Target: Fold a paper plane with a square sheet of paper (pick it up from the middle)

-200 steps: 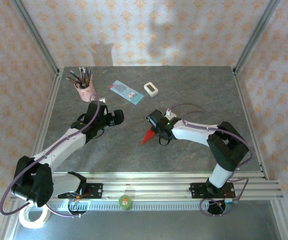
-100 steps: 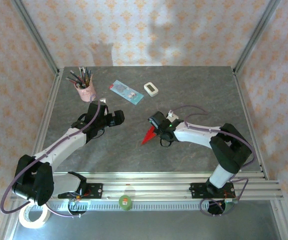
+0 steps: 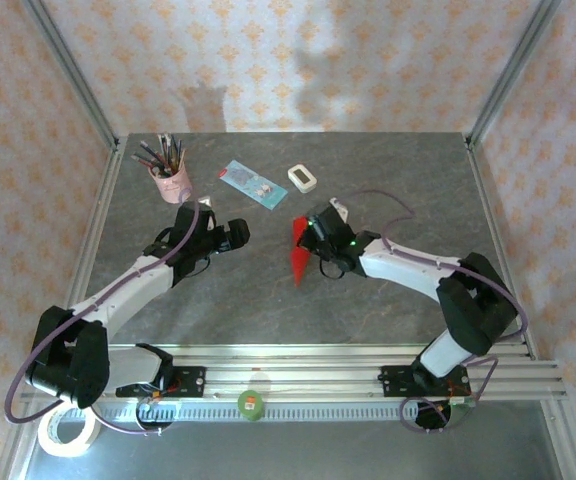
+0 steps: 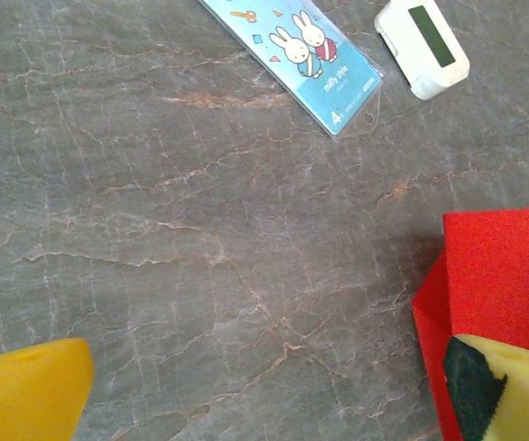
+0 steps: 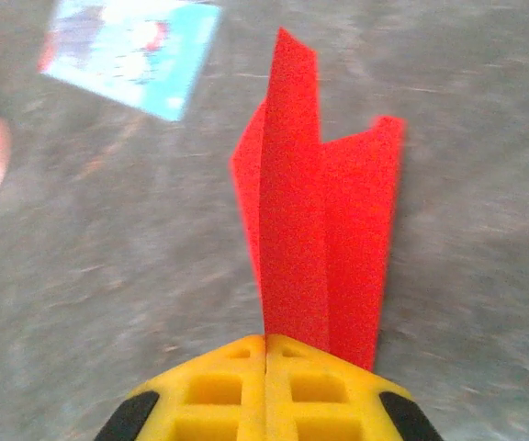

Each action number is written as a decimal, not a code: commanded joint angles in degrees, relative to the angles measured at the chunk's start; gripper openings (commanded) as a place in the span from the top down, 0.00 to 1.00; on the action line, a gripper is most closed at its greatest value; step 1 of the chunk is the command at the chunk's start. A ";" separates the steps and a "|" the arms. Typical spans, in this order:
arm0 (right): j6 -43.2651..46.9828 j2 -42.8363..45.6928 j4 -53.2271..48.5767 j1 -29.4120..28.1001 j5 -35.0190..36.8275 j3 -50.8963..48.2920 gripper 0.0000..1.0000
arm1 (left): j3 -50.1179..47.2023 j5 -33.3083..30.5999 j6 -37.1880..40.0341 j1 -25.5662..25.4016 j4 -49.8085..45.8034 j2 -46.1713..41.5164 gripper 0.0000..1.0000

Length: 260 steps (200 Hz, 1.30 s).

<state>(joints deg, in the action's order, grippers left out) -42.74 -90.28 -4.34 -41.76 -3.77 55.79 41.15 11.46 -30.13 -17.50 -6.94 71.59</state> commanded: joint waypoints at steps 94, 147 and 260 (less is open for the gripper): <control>9.54 -8.24 22.52 6.27 -26.79 -7.89 0.95 | -8.78 12.07 -13.75 0.18 19.23 3.69 0.02; 10.15 -9.08 22.35 10.04 -26.16 -11.39 0.95 | -8.91 14.87 -15.25 -2.73 22.08 8.76 0.07; 9.82 -9.77 21.97 10.70 -25.54 -12.06 0.95 | 0.52 18.82 -13.75 -8.04 22.40 23.17 0.44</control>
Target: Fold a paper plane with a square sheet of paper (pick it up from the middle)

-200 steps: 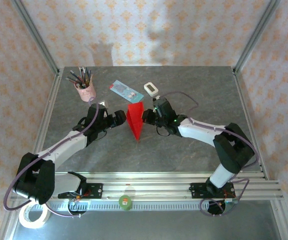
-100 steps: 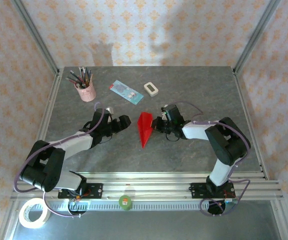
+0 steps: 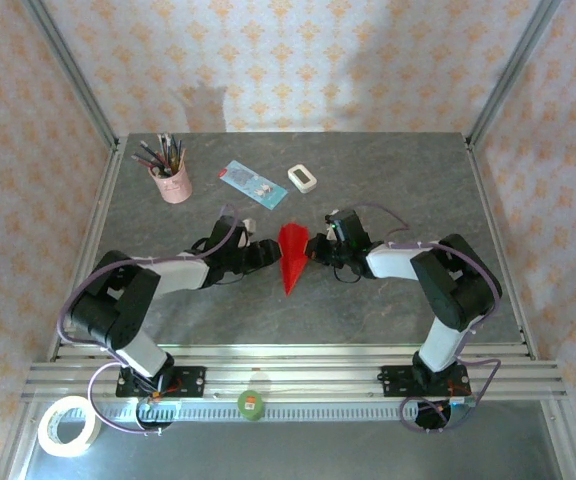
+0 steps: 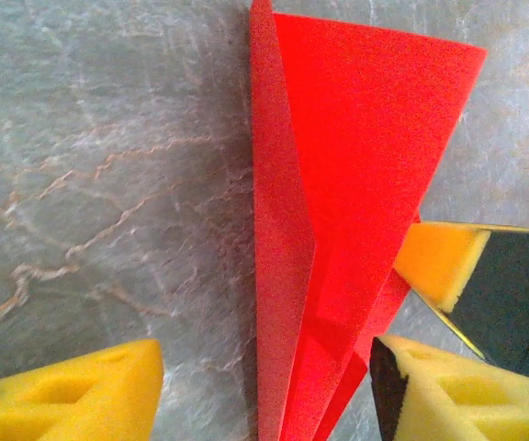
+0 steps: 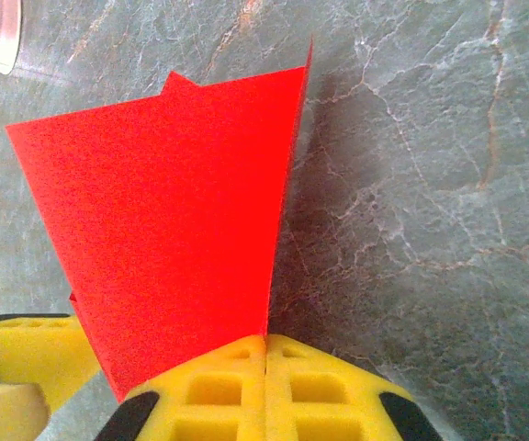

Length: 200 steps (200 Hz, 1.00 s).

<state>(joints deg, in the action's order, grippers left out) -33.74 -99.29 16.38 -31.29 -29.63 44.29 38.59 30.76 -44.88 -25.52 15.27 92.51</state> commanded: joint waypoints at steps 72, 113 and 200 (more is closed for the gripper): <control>0.68 -0.74 0.77 0.26 0.93 -0.70 0.96 | 7.87 0.89 2.03 0.24 -0.12 8.98 0.72; 0.51 0.58 0.63 0.30 1.96 -0.80 0.96 | 6.11 -0.18 1.19 1.35 2.02 8.26 0.89; -0.16 3.37 0.86 0.43 4.93 -2.63 0.97 | -1.52 -1.75 -3.49 1.79 11.15 2.95 0.95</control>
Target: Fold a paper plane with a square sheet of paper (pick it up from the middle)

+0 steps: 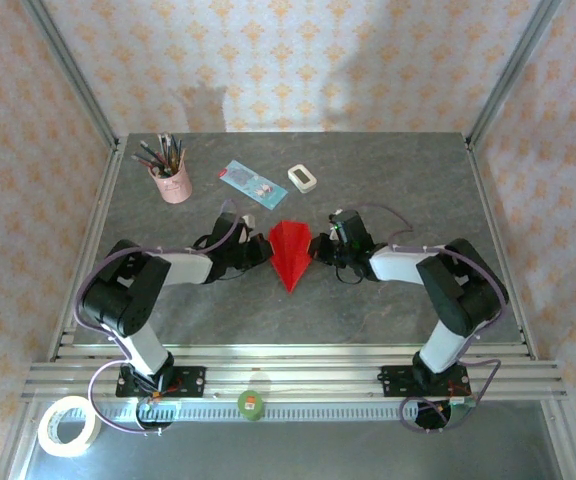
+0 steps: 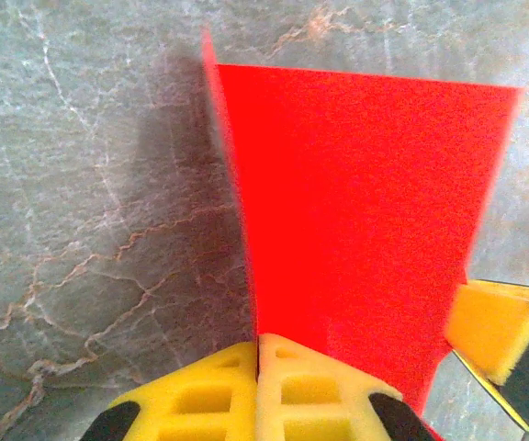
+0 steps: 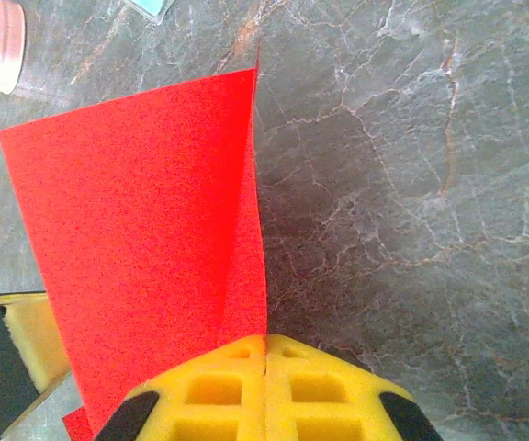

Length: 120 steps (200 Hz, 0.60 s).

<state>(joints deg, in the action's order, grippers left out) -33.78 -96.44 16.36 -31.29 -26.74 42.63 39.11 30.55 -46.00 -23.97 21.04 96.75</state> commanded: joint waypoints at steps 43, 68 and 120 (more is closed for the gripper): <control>-0.86 -1.77 1.62 0.37 2.09 -1.06 0.97 | -4.48 -2.93 -5.01 0.24 9.10 -0.51 0.95; -0.81 -2.60 1.20 0.42 2.28 -0.59 0.94 | -4.97 -3.04 -5.28 0.23 9.35 0.09 0.95; 1.19 2.62 -6.82 -0.04 6.71 3.93 0.72 | -4.73 -1.31 -5.76 -0.11 11.04 0.89 0.95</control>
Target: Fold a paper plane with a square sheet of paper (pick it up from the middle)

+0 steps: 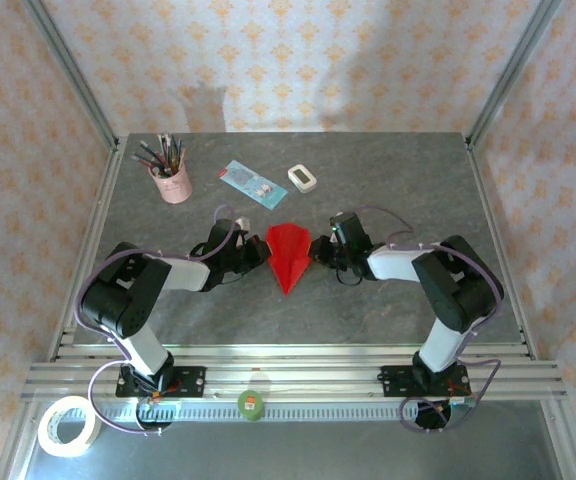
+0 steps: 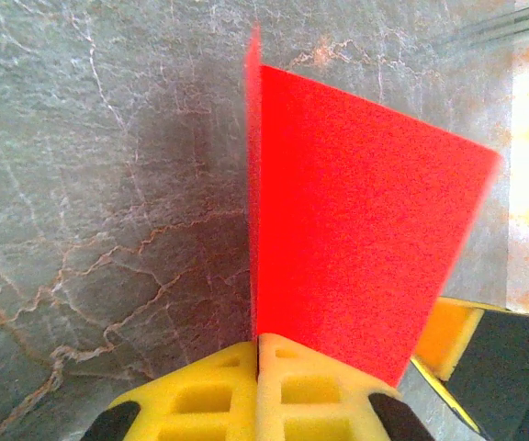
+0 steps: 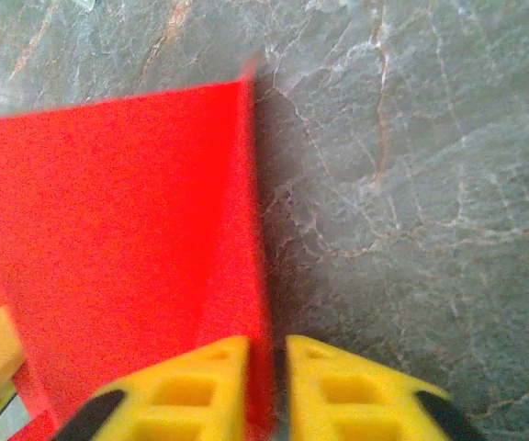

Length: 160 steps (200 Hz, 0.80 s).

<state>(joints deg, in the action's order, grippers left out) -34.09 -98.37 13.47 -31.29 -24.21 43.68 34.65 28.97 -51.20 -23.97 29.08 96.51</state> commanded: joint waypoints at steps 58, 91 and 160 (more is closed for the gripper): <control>0.85 7.10 -14.47 -9.44 13.29 5.74 0.58 | -0.55 1.39 -1.32 -0.19 4.30 1.33 0.95; -0.43 4.66 -16.89 -14.83 13.85 8.10 0.51 | -0.59 1.66 -1.31 -0.13 4.20 1.51 0.95; -0.94 -1.21 -18.31 -17.67 14.19 11.67 0.45 | -0.51 3.25 -1.04 -0.16 4.36 2.19 0.95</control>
<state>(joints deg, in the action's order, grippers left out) -34.70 -98.13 -2.74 -48.73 -12.73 53.34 34.65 30.87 -52.47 -24.01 31.59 97.62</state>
